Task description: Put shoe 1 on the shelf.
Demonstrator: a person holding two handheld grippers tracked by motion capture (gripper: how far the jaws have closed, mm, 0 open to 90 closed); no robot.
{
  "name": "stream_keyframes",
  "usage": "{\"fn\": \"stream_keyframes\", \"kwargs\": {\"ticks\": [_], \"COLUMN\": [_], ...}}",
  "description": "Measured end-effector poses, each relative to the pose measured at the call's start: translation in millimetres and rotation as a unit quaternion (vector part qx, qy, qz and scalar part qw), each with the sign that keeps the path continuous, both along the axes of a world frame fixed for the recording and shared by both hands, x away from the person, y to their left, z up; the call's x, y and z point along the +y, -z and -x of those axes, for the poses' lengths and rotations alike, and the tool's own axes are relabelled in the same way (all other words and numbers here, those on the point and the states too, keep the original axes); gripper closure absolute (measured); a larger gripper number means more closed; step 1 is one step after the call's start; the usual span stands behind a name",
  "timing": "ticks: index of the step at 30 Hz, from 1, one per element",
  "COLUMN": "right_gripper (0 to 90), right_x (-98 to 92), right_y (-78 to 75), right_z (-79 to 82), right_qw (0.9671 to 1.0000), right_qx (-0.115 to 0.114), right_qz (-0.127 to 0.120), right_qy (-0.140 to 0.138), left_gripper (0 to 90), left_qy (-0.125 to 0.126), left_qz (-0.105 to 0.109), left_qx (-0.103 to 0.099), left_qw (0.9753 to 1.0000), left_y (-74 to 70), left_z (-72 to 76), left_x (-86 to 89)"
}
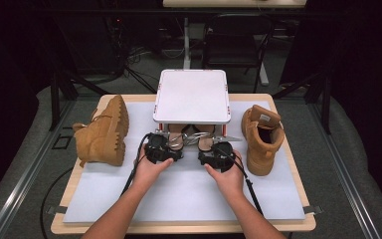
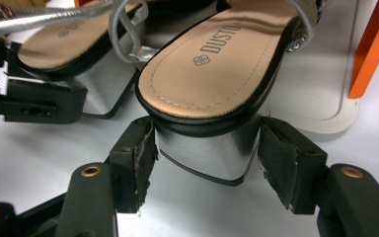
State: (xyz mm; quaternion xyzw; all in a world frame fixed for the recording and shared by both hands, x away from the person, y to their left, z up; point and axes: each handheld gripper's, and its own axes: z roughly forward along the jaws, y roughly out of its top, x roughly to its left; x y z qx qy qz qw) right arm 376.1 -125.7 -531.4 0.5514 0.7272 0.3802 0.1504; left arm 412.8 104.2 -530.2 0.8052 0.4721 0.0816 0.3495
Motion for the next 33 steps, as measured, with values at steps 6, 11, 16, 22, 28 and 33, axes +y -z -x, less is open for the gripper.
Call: {"fn": "stream_keyframes", "kwargs": {"ticks": [6,11,16,22,28,33], "right_gripper": [39.3,39.2,44.5,47.5,56.6,67.3], "right_x": [1.8,1.7,-2.8,-9.0,-11.6,-11.5], "right_y": [5.9,8.4,5.7,-0.1,-3.9,-8.3], "right_z": [0.0,0.1,5.8,15.4,21.6,28.3], "right_qw": [1.0,0.9999,0.9999,1.0,0.9999,0.9999], "right_qx": [0.003,0.008,0.004,0.003,-0.001,-0.009], "right_qz": [0.006,0.01,-0.013,-0.009,-0.009,0.006], "right_qy": [-0.002,-0.005,-0.001,-0.003,-0.008,-0.012], "left_gripper": [37.8,38.3,42.2,43.4,48.4,55.8], "left_qy": [0.0,-0.007,-0.009,-0.013,-0.015,-0.018], "left_qz": [0.0,0.0,0.002,0.006,0.014,0.01], "left_qx": [-0.001,-0.006,-0.013,-0.019,-0.025,-0.035], "left_qw": [1.0,1.0,0.9999,0.9997,0.9995,0.9992], "left_y": [3.0,3.7,1.9,-0.1,-2.1,-3.5], "left_z": [0.9,3.7,9.7,16.3,23.4,30.0], "left_x": [1.6,1.4,5.2,9.7,13.5,14.9]}}
